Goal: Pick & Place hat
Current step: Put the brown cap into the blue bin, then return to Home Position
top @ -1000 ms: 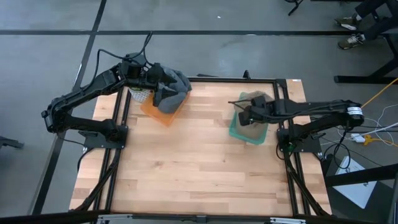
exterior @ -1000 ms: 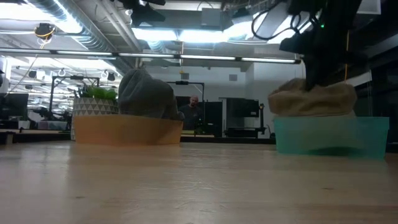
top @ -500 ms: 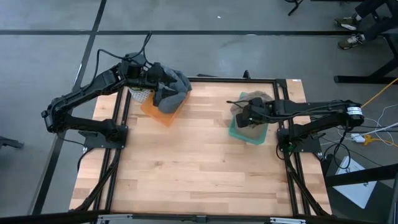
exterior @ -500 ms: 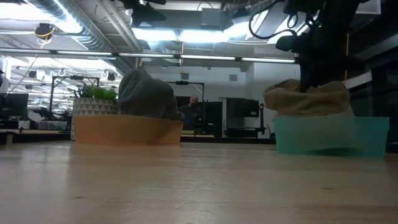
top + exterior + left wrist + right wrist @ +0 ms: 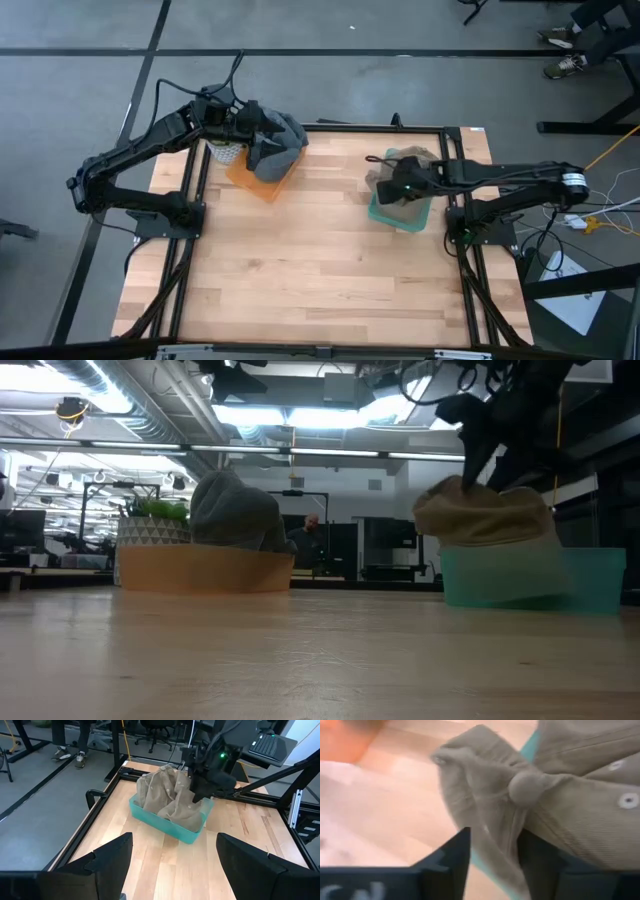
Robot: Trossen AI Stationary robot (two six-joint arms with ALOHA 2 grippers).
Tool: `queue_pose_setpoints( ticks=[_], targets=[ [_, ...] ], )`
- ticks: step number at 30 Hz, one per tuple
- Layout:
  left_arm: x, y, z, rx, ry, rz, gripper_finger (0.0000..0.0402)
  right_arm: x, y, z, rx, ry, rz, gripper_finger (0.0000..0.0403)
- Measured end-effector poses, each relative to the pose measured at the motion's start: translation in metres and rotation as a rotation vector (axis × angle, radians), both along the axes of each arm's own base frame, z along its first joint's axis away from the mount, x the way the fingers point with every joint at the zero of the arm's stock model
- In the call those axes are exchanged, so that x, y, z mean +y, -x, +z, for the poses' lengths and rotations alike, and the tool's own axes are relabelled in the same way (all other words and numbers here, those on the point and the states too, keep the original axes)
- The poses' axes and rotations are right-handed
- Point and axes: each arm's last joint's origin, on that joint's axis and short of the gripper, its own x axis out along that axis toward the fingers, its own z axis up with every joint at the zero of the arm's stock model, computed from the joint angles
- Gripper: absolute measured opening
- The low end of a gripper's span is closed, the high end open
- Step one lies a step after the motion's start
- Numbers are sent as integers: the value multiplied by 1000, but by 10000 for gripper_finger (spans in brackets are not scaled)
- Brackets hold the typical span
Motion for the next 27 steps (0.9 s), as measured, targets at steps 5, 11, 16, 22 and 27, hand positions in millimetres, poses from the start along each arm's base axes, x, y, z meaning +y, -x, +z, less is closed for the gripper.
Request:
queue_pose_setpoints(
  ticks=[5, 11, 16, 22, 27],
  targets=[
    [0, 0, 0, 0, 0, 0, 283, 2, 1, 6, -67, -96, 37, 234],
    [0, 0, 0, -1, -1, 0, 283, 3, -7, 12, -189, -194, 43, 272],
    [0, 0, 1, -5, -3, 0, 283, 4, -18, 36, -411, 17, 377, 276],
    [0, 0, 1, -14, 8, 5, 283, 10, 1, 68, -605, 217, 621, 274],
    [1, -2, 5, -60, 43, 26, 283, 12, 32, 89, -690, 373, 686, 273]
  ],
)
